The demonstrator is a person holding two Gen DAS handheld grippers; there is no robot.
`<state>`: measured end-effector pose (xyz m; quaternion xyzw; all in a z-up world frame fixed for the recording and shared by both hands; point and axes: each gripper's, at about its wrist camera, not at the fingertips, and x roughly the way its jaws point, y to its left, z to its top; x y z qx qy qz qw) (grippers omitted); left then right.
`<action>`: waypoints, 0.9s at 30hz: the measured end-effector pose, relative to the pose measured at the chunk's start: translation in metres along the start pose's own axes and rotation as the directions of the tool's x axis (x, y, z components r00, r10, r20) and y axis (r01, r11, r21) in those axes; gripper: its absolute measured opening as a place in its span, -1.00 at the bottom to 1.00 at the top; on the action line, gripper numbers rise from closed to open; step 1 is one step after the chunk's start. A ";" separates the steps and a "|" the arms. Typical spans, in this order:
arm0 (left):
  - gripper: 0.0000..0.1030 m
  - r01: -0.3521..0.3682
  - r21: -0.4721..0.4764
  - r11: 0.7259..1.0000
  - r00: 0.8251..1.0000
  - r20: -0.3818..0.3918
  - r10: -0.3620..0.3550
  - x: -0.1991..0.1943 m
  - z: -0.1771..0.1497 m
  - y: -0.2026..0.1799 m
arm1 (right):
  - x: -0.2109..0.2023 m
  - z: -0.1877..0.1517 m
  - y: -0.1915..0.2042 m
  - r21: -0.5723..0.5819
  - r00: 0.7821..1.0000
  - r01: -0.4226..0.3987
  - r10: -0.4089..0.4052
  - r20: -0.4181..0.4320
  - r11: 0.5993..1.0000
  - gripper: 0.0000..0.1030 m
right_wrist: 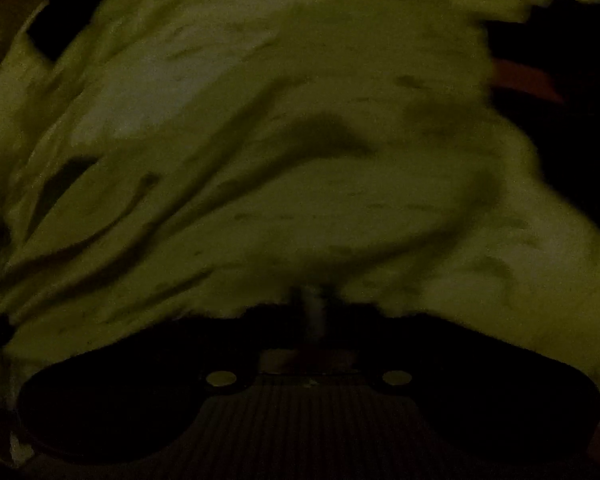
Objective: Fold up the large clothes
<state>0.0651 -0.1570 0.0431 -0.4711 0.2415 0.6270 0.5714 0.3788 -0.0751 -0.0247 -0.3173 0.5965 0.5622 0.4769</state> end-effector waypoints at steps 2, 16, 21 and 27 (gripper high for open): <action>-0.29 -0.013 -0.014 1.000 1.000 -0.002 0.013 -0.002 0.002 0.010 | -0.027 0.001 -0.027 0.080 0.995 -0.048 0.041 0.089 0.996 -0.97; -0.28 0.040 0.069 0.997 0.998 -0.041 -0.037 -0.002 0.009 -0.011 | -0.052 -0.021 0.002 -0.082 0.994 -0.077 0.082 0.068 0.994 0.55; -0.28 0.051 0.043 0.998 0.998 -0.049 -0.049 -0.006 0.009 -0.013 | 0.024 -0.034 0.063 -0.245 0.998 0.055 -0.063 -0.026 0.968 0.55; -0.29 0.021 0.010 1.000 0.999 -0.028 -0.021 -0.011 0.008 0.005 | -0.011 -0.032 0.027 -0.180 0.999 0.025 -0.016 0.050 0.983 -0.78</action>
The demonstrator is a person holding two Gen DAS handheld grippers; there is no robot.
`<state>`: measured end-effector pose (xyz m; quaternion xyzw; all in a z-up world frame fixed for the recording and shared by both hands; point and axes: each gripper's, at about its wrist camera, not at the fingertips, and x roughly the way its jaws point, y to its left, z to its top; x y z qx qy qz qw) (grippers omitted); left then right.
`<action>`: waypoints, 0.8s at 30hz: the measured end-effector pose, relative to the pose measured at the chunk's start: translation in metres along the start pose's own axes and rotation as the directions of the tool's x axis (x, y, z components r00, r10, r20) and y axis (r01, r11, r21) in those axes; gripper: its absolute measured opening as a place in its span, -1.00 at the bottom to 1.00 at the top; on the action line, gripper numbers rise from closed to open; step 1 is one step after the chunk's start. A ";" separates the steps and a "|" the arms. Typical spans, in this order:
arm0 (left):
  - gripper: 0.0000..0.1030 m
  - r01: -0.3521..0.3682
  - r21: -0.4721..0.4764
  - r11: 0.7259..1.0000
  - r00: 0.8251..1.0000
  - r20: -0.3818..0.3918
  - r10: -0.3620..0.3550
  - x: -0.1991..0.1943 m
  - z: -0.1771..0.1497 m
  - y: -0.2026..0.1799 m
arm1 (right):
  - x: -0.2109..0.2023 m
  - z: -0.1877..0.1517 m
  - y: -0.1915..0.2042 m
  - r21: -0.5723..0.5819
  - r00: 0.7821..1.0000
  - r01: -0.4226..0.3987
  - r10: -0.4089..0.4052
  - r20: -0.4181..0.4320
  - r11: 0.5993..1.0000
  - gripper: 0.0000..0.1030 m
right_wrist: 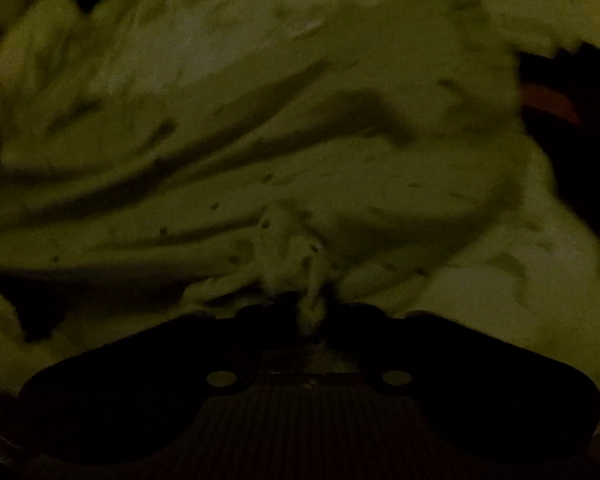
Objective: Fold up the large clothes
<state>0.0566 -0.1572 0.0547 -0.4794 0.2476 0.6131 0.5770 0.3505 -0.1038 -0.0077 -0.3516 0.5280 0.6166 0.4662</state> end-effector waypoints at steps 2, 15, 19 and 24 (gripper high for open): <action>-0.31 -0.007 -0.019 1.000 1.000 0.015 0.007 -0.008 0.002 0.010 | -0.034 0.000 -0.029 0.083 0.999 -0.030 0.027 0.042 0.996 -0.79; -0.32 -0.087 0.073 0.994 0.991 -0.098 0.094 -0.023 -0.008 0.032 | -0.145 -0.045 -0.204 0.572 0.981 0.111 -0.181 0.067 0.813 -0.80; 1.00 0.063 0.143 0.988 0.987 -0.153 -0.041 0.007 -0.003 -0.024 | -0.129 -0.059 -0.204 0.647 0.990 0.037 -0.115 0.079 0.762 -0.60; 1.00 0.199 0.227 0.953 0.969 -0.191 -0.157 0.038 0.000 -0.103 | -0.137 -0.037 -0.186 0.532 0.982 0.007 -0.106 0.155 0.847 -0.03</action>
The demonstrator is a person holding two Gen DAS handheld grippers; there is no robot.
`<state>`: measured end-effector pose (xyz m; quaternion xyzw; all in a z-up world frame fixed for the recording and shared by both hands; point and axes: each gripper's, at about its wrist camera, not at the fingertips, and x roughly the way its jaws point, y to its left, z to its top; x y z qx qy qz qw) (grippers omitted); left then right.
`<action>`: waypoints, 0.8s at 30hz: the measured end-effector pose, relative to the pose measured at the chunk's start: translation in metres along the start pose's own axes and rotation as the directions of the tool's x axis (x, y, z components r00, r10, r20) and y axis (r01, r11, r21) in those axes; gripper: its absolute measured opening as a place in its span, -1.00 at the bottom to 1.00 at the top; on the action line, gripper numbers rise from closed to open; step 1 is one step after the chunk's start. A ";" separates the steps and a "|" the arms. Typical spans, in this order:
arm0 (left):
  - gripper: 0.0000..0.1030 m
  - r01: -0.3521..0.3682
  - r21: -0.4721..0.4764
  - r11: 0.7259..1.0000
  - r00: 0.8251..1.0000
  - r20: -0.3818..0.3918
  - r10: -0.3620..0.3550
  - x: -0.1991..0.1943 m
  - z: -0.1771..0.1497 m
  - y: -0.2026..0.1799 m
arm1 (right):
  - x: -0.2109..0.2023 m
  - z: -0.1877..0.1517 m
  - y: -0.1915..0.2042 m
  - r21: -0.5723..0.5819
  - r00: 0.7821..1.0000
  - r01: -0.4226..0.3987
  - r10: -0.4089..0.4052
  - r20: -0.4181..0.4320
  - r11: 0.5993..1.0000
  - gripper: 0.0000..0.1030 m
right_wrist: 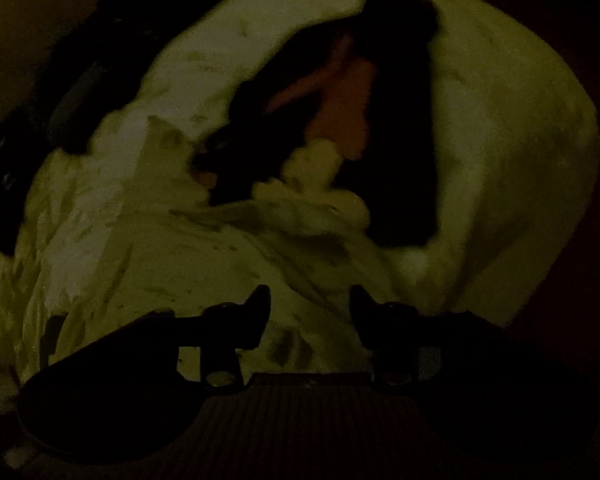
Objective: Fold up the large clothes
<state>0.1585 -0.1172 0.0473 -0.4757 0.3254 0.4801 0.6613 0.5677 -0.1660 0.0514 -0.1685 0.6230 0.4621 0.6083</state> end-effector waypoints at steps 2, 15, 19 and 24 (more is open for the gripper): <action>1.00 0.034 0.025 0.999 0.999 -0.007 -0.033 0.007 0.004 -0.023 | 0.004 0.008 0.016 -0.086 0.999 -0.031 0.032 0.015 0.996 0.01; 1.00 -0.050 0.065 0.997 0.990 -0.128 0.058 0.004 -0.036 -0.019 | 0.111 -0.033 0.152 -0.676 0.997 -0.078 0.064 -0.045 0.732 0.30; 1.00 -0.094 0.010 0.996 0.986 -0.140 0.094 -0.004 -0.043 0.001 | 0.160 -0.034 0.157 -0.714 0.994 0.102 -0.104 0.041 0.692 -0.43; 1.00 -0.092 -0.036 0.995 0.985 -0.151 0.086 -0.001 -0.047 0.017 | 0.114 -0.031 0.138 -0.624 0.996 0.038 0.017 0.082 0.780 -0.87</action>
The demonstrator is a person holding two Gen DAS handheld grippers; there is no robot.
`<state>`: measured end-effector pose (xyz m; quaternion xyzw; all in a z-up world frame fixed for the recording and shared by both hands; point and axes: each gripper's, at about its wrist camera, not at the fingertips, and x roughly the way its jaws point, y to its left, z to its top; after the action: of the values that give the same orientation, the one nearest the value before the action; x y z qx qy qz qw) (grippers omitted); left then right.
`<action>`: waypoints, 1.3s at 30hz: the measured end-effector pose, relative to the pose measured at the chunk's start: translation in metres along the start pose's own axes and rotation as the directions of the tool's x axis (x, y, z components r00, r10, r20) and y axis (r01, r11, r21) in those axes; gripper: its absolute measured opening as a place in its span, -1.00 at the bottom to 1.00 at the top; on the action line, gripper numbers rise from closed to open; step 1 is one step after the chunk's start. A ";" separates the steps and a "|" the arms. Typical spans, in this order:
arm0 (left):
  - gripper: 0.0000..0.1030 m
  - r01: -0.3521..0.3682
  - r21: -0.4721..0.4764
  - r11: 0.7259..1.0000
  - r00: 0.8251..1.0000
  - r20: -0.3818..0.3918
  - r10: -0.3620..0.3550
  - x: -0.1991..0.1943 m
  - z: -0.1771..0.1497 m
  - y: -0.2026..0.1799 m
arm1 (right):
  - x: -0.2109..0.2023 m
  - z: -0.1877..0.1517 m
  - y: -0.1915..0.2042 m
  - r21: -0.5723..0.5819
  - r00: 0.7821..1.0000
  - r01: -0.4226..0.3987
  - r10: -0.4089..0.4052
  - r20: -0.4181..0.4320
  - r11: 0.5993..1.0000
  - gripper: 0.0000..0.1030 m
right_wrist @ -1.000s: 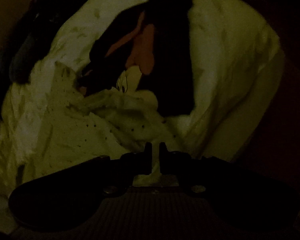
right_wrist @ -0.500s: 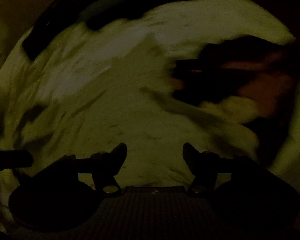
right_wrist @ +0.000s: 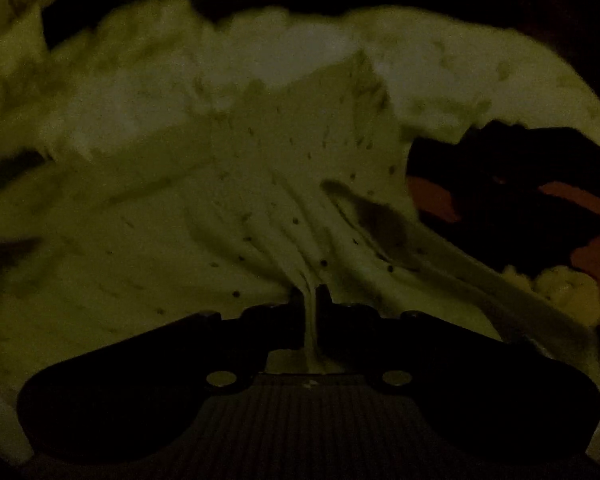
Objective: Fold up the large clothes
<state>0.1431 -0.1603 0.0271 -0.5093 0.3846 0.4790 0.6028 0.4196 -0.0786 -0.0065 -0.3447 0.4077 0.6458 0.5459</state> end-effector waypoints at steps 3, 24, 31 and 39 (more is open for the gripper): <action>1.00 0.020 0.007 1.000 1.000 -0.004 -0.020 0.006 0.005 -0.004 | -0.048 -0.009 -0.005 0.012 0.996 -0.084 0.083 0.043 0.996 -0.89; 1.00 0.078 0.208 0.975 0.997 -0.037 -0.072 0.036 0.015 -0.065 | -0.098 -0.042 -0.037 0.296 0.964 -0.241 0.264 -0.039 0.924 -0.89; 1.00 0.012 0.126 0.992 0.999 -0.035 -0.008 0.029 0.006 -0.035 | -0.099 0.108 0.011 0.288 0.902 -0.392 0.304 0.307 0.874 -0.84; 1.00 -0.033 0.044 0.998 0.999 -0.006 0.034 0.022 0.005 -0.009 | -0.076 0.133 0.112 0.083 0.871 -0.442 0.405 0.280 0.893 0.45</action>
<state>0.1570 -0.1510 0.0090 -0.4911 0.4056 0.4787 0.6043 0.3223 0.0016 0.1353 -0.1204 0.4455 0.7573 0.4621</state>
